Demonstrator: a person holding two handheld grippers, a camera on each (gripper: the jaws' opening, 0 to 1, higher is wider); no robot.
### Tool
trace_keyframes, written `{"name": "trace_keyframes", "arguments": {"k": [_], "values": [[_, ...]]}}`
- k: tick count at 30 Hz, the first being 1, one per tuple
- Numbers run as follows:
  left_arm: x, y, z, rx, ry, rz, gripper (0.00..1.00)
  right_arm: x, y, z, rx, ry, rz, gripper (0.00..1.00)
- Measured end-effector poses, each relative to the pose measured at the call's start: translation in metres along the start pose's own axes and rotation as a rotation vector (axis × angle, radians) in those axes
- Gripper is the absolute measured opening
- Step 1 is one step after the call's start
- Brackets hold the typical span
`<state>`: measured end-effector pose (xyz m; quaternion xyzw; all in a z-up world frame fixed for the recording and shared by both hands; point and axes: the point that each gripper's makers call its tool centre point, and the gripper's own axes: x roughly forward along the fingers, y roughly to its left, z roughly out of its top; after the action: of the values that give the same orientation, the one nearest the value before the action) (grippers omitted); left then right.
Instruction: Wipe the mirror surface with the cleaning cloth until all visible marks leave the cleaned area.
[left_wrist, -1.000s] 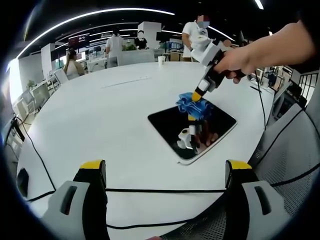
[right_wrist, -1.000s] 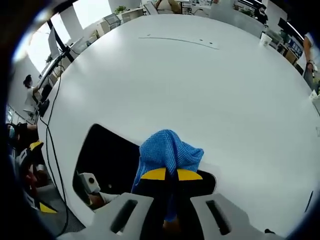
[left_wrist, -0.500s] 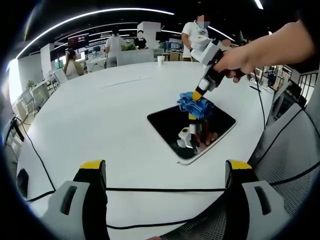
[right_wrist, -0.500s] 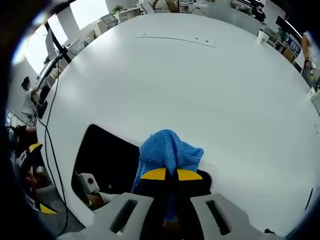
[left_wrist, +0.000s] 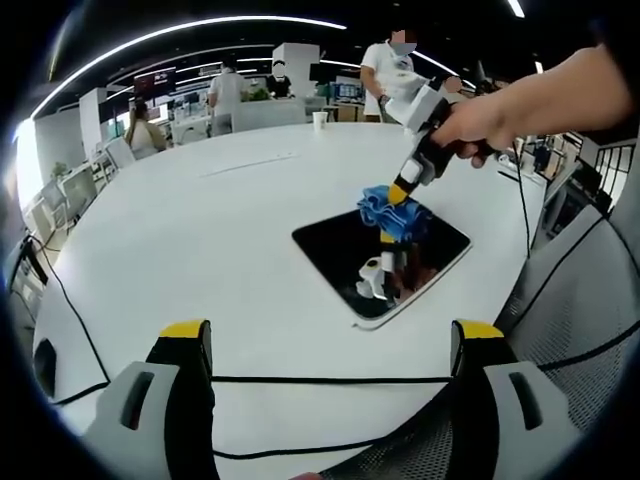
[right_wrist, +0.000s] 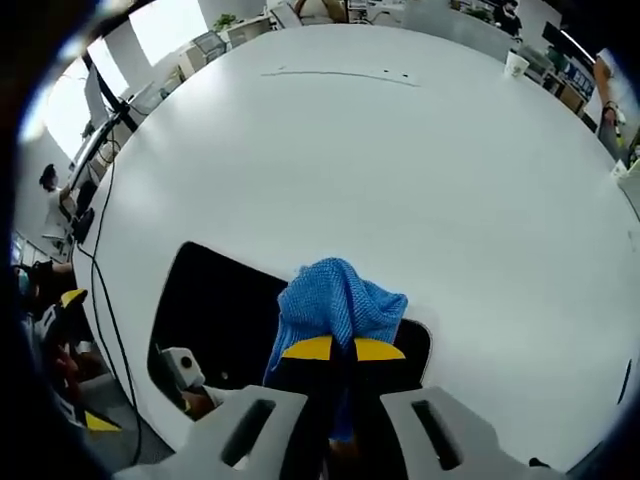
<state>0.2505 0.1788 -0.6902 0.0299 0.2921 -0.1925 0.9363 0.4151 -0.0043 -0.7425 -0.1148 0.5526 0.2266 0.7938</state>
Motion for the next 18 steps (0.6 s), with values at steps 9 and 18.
{"name": "trace_keyframes", "arguments": {"k": [9, 18], "values": [[-0.002, 0.000, 0.003, 0.006, -0.007, 0.010, 0.99, -0.007, 0.008, -0.019, 0.049, -0.012, 0.010, 0.00], [-0.004, 0.004, 0.004, 0.007, -0.014, 0.031, 0.99, -0.023, 0.018, -0.042, 0.039, -0.019, 0.005, 0.00]]}}
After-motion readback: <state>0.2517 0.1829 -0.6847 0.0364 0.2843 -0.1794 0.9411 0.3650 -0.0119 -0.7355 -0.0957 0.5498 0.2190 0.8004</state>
